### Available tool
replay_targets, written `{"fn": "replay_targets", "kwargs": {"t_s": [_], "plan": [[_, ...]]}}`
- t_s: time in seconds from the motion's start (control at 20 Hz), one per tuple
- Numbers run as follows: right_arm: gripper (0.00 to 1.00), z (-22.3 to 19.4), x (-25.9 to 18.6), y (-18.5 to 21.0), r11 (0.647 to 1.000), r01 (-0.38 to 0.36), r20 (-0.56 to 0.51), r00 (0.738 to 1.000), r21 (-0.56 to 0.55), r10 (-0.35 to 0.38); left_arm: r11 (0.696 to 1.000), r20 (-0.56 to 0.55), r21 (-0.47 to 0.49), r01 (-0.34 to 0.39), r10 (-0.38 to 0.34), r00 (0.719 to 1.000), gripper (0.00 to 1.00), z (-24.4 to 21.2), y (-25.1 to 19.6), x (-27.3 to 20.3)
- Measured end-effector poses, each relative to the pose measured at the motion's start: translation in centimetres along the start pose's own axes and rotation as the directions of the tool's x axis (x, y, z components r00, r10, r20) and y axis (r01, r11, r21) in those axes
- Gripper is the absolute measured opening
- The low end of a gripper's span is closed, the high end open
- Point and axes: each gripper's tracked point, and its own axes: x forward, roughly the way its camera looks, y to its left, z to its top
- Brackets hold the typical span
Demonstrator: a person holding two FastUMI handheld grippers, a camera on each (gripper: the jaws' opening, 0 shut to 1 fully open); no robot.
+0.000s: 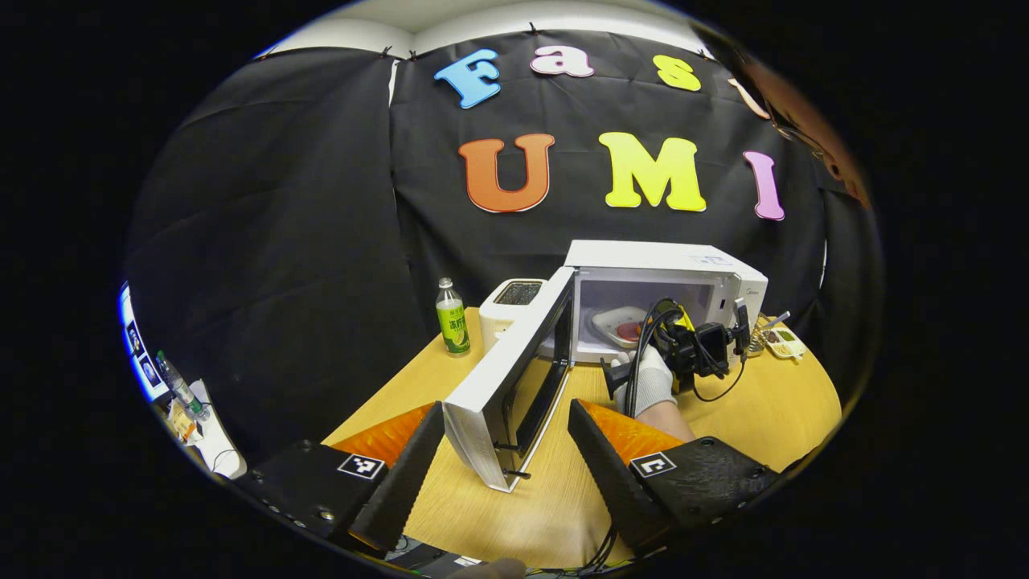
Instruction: Open the microwave oven with the left hand, put the food in, and close the microwave oven.
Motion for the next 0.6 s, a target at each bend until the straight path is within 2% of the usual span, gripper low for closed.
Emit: {"fn": "replay_targets", "kwargs": {"t_s": [0.05, 0.1, 0.15, 0.2, 0.25, 0.35, 0.4, 0.45, 0.6], "plan": [[0.49, 0.0, -0.2, 0.1, 1.0, 0.002, -0.002, 1.0, -0.024, -0.002, 1.0, 0.007, 0.002, 0.0, 0.0, 1.0, 0.95, 0.2, 0.1, 0.1], [0.43, -0.1, -0.7, 0.0, 0.998, 0.01, 0.003, 1.0, -0.055, -0.01, 1.0, 0.012, 0.009, -0.005, 0.005, 1.0, 0.95, 0.3, 0.3, 0.1], [0.68, -0.2, -1.3, 0.0, 0.997, 0.017, 0.006, 1.0, -0.076, -0.017, 1.0, 0.016, 0.012, -0.007, 0.007, 1.0, 0.95, 0.3, 0.5, 0.3], [0.6, -0.2, -2.0, 0.0, 0.995, 0.019, -0.001, 1.0, -0.094, -0.02, 1.0, 0.021, 0.016, -0.011, 0.011, 1.0, 0.95, 0.4, 0.7, 0.4], [0.84, -0.6, -2.8, 0.0, 0.992, 0.019, -0.017, 1.0, -0.123, -0.021, 1.0, 0.032, 0.019, -0.014, 0.013, 0.999, 0.95, 0.6, 1.0, 0.5], [0.96, -0.6, -4.9, 1.1, 0.987, -0.017, -0.057, 0.998, -0.16, 0.008, 1.0, 0.047, 0.017, -0.02, 0.019, 0.999, 0.95, 0.9, 1.4, 0.6], [0.95, -0.7, -6.2, 2.1, 0.978, -0.064, -0.087, 0.995, -0.2, 0.047, 1.0, 0.067, 0.013, -0.009, 0.008, 0.998, 0.95, 1.4, 1.4, 0.4], [0.95, -0.6, -7.6, 2.6, 0.96, -0.088, -0.127, 0.99, -0.265, 0.056, 1.0, 0.076, 0.007, -0.007, 0.007, 0.997, 0.95, 1.8, 1.4, 0.3], [0.99, 1.5, -11.9, 3.9, 0.875, -0.137, -0.164, 0.984, -0.465, 0.067, 1.0, 0.092, 0.021, -0.019, 0.017, 0.996, 0.95, 2.4, 1.9, -0.3]]}}
